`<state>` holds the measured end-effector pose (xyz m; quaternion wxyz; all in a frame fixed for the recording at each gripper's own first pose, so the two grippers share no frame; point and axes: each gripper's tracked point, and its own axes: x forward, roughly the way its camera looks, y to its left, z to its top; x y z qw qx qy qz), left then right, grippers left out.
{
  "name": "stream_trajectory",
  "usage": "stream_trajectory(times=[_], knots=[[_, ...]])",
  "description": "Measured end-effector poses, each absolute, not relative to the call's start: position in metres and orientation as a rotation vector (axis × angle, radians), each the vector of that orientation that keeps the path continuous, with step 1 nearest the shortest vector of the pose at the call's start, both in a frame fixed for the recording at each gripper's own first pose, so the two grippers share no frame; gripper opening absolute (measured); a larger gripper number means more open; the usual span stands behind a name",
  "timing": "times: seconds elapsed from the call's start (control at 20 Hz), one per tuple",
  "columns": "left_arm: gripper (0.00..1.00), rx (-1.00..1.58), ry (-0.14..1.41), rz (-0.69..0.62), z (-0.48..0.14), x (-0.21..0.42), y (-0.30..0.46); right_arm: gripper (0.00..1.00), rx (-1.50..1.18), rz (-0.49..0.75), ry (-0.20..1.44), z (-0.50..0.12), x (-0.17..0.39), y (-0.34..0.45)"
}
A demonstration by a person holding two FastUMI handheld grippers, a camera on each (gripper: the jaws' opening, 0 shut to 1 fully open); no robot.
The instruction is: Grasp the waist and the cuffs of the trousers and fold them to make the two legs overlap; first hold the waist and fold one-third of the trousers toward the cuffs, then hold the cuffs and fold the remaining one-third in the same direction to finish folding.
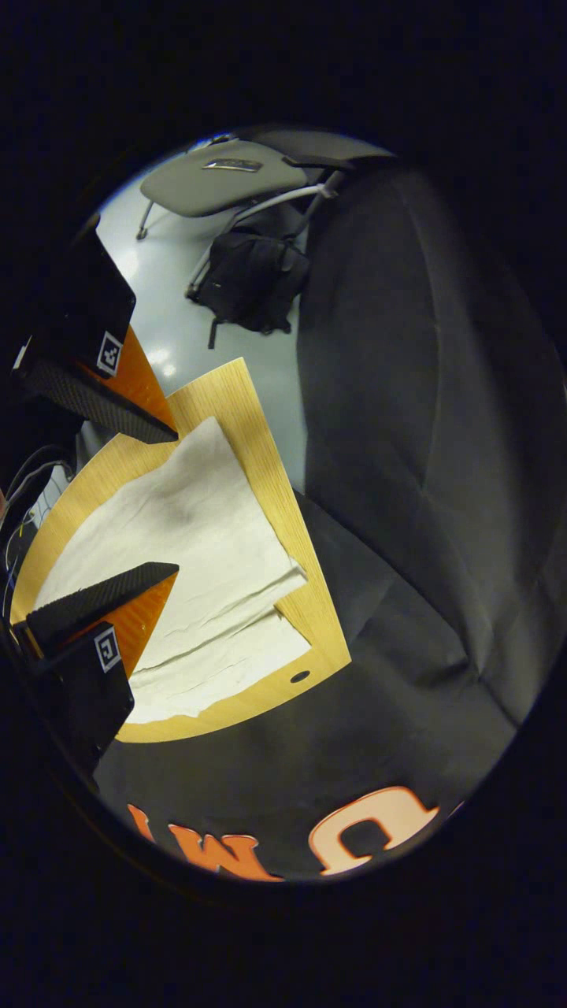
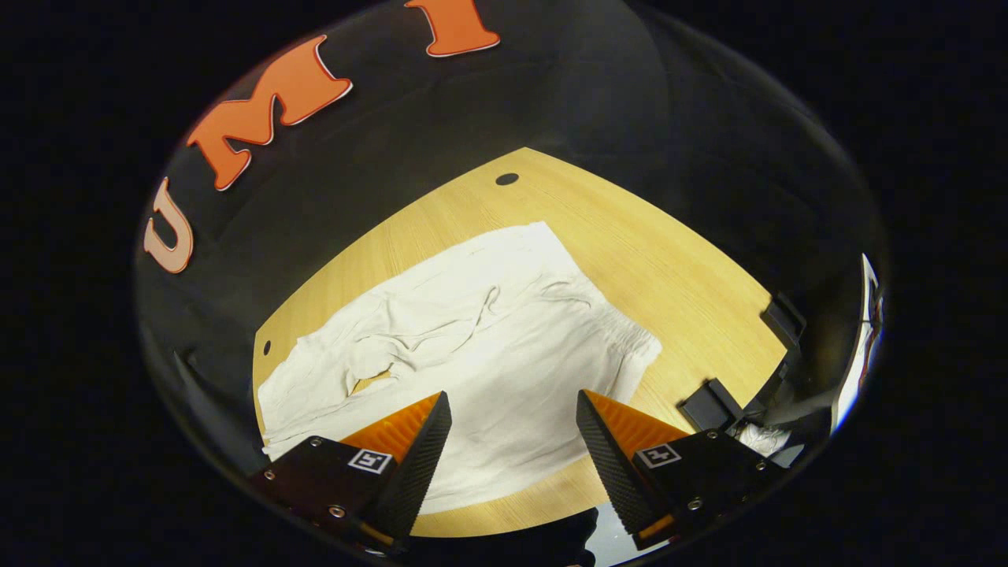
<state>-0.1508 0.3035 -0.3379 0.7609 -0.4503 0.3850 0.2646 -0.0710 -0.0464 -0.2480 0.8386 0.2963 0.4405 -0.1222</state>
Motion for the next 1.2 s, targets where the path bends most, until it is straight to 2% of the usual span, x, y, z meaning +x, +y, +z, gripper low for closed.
stream_trajectory(times=[0.15,0.45,1.0,1.2], knots=[[1.00,-1.093,0.883,0.595,-0.363,-0.160,0.322,0.96,0.648,-0.285,0.958,-0.255,-0.078,-0.042],[0.99,-1.202,0.848,0.638,-0.376,-0.147,0.342,0.96,0.718,-0.317,0.985,-0.268,-0.074,-0.058],[0.98,-1.095,0.876,0.619,-0.377,-0.104,0.322,0.96,0.835,-0.435,1.064,-0.339,-0.073,-0.109],[0.87,-1.086,0.878,0.626,-0.376,-0.096,0.321,0.96,0.872,-0.504,1.079,-0.364,-0.063,-0.123]])
